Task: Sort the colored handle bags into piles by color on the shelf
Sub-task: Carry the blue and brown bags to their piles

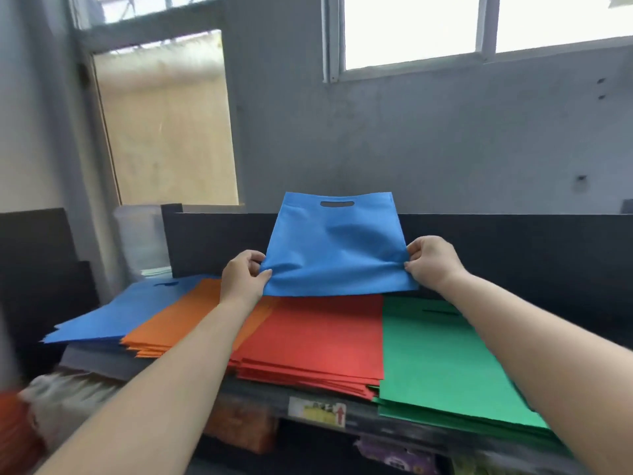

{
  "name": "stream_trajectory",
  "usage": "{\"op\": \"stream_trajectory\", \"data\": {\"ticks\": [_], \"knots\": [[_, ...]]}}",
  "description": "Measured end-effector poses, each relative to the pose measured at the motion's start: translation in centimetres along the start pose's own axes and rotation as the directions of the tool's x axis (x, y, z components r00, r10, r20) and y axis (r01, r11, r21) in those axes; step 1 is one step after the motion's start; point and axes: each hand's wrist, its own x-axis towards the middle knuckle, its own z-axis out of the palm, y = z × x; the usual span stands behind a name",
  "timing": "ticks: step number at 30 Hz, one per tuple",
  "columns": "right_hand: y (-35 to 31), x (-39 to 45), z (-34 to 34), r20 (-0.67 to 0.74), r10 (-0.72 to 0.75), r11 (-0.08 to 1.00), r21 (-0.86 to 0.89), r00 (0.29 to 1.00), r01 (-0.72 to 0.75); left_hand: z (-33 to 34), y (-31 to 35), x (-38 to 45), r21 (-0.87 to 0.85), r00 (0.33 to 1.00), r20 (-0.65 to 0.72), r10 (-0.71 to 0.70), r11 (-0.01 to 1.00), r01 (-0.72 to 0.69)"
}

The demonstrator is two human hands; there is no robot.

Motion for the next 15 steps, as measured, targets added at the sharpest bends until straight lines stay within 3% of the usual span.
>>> {"op": "stream_trajectory", "data": {"ticks": [15], "knots": [[-22.9, -0.6, 32.5, 0.236, -0.131, 0.988, 0.110, 0.963, 0.107, -25.0, -25.3, 10.8, 0.222, 0.968, -0.198, -0.152, 0.955, 0.195]]}}
